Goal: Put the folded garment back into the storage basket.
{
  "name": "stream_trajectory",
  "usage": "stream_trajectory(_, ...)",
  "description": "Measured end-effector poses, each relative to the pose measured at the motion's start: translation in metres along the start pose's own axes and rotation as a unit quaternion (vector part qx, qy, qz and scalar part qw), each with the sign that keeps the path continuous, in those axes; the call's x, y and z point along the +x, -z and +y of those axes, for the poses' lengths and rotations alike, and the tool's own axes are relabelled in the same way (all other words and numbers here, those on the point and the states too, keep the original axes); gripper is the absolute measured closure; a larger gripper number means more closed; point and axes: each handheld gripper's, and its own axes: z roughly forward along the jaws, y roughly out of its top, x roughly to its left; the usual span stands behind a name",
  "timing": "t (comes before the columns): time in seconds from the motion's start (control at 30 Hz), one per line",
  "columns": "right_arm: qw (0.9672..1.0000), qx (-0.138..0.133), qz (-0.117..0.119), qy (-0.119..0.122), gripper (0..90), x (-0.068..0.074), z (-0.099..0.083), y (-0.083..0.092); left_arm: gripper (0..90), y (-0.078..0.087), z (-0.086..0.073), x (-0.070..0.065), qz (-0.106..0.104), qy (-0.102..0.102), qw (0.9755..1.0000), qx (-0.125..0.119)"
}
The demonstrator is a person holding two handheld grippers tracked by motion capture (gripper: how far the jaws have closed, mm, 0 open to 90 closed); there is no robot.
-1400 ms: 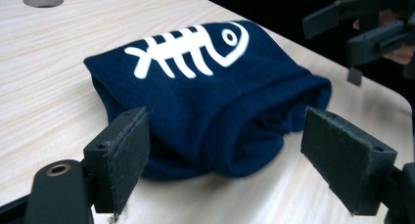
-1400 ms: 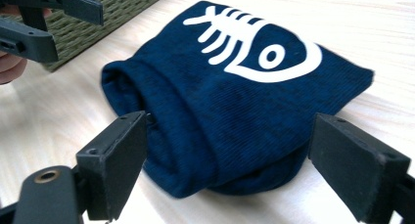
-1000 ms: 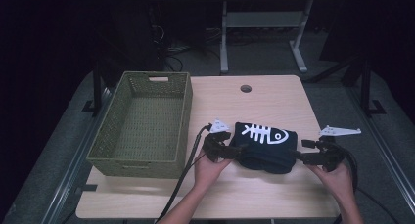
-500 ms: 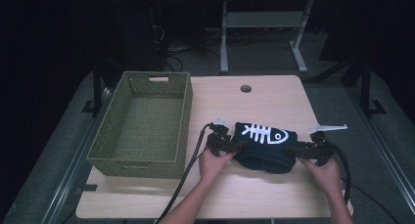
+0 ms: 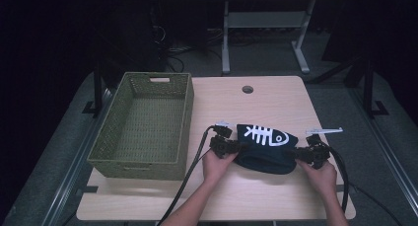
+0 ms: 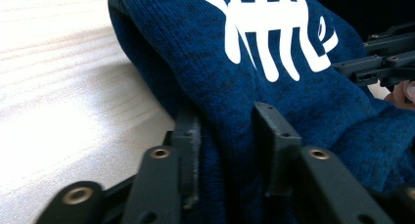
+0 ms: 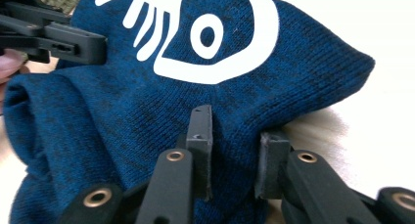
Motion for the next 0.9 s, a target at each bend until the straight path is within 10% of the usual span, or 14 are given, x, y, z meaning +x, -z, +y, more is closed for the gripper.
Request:
stream_trajectory(0.33, 0.9998, -0.015, 0.016, 0.005, 74.8, 0.011, 0.003, 0.012, 71.4, 0.014, 0.007, -0.006, -0.006, 0.001, 1.0000, -0.008)
stream_trajectory(0.9, 0.9966, -0.069, 0.034, 0.031, 74.8, 0.043, 0.035, 0.049, 71.3, 0.065, 0.041, -0.036, 0.009, -0.054, 0.9972, -0.051)
